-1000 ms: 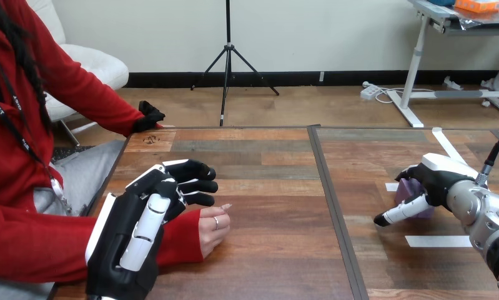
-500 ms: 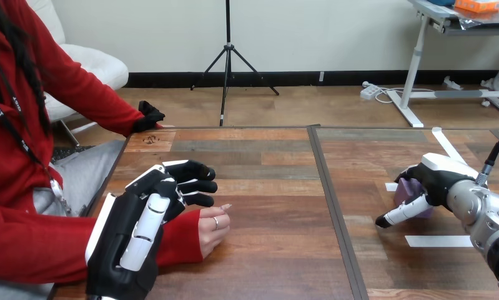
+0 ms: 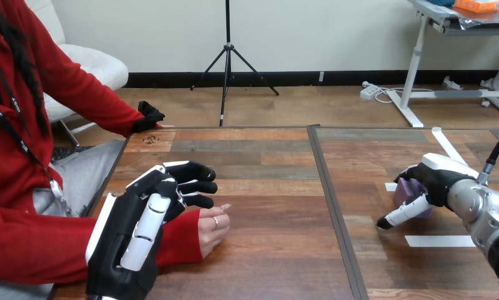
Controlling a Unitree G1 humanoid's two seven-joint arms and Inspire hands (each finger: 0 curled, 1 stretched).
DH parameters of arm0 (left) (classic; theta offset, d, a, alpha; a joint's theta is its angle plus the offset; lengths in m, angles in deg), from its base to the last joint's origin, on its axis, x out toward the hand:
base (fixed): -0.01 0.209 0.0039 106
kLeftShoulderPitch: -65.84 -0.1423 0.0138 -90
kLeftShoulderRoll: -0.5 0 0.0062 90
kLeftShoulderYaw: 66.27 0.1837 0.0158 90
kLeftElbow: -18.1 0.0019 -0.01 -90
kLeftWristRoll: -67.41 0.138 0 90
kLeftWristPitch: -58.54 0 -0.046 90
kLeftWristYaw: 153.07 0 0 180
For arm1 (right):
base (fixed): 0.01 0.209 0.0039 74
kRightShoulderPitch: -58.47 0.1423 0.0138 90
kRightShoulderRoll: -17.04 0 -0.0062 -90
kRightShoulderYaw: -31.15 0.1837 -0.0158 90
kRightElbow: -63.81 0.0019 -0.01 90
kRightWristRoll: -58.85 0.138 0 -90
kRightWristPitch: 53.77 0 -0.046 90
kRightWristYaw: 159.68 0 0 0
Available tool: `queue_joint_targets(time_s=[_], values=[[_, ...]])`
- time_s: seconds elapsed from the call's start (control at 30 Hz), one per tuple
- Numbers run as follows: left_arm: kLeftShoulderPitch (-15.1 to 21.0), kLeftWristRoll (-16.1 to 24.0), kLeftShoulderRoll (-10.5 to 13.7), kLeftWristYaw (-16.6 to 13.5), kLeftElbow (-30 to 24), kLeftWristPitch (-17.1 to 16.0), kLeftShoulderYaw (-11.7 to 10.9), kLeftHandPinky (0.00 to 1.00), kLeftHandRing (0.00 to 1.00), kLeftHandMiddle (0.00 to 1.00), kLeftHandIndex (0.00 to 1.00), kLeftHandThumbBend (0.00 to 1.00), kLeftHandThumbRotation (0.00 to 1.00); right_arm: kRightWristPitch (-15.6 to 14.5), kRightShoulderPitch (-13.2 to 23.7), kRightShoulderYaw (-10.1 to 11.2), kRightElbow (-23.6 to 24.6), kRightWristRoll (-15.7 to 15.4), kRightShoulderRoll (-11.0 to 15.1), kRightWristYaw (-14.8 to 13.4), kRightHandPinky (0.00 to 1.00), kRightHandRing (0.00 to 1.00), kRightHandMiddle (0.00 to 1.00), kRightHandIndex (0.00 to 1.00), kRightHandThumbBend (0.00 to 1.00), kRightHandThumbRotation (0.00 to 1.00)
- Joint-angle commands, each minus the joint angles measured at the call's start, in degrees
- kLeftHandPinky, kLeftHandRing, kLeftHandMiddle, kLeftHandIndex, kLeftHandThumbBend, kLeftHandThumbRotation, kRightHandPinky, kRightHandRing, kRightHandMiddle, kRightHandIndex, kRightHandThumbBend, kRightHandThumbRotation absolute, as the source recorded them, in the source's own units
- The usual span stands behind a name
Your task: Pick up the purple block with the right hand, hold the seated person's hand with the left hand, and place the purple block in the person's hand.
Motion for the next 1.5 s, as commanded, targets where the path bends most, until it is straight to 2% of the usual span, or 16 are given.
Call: queue_joint_targets(time_s=[0.0, 0.37, 0.5, 0.73, 0.83, 1.13, 1.47], values=[[2.31, -0.03, 0.32, -0.11, -1.99, 0.01, -0.23, 0.57, 0.64, 0.65, 0.59, 0.60, 0.78, -0.38, 2.64, -0.11, 0.34, 0.28, 0.08, 1.97, 0.75, 0.92, 0.93, 0.87, 0.93, 0.22], [2.12, -0.28, 0.40, -0.08, -2.28, 0.41, -0.23, 0.58, 0.64, 0.65, 0.59, 0.59, 0.79, 0.86, 2.80, -0.75, 1.26, -0.66, 1.16, 2.24, 0.70, 0.87, 0.90, 0.86, 0.89, 0.10], [2.03, 0.08, 0.38, -0.34, -2.32, 0.37, -0.26, 0.59, 0.65, 0.65, 0.59, 0.59, 0.79, 1.28, 2.82, -0.96, 1.51, -1.20, 1.50, 1.97, 0.68, 0.83, 0.87, 0.84, 0.82, 0.04], [2.16, -0.34, 0.28, -0.10, -2.12, 0.22, -0.17, 0.59, 0.65, 0.65, 0.59, 0.59, 0.79, 2.34, 2.89, -1.55, 1.68, -2.33, 2.03, 1.27, 0.63, 0.76, 0.82, 0.81, 0.73, 0.01], [2.12, -0.20, 0.27, -0.24, -2.24, 0.32, -0.13, 0.59, 0.65, 0.65, 0.58, 0.59, 0.79, 2.81, 3.02, -1.97, 1.32, -3.07, 2.23, 0.71, 0.58, 0.71, 0.77, 0.79, 0.66, 0.00], [2.22, 0.02, 0.24, -0.45, -2.11, 0.21, -0.23, 0.58, 0.64, 0.65, 0.58, 0.59, 0.79, 2.78, 2.89, -1.43, 1.03, -3.11, 2.14, -1.95, 0.49, 0.59, 0.65, 0.71, 0.56, 0.00], [1.96, 0.11, 0.31, -1.15, -2.81, 0.93, -0.21, 0.58, 0.64, 0.65, 0.58, 0.60, 0.78, 3.21, 2.40, -1.52, 0.87, -3.37, 2.02, -6.19, 0.50, 0.60, 0.64, 0.63, 0.56, 0.00]])
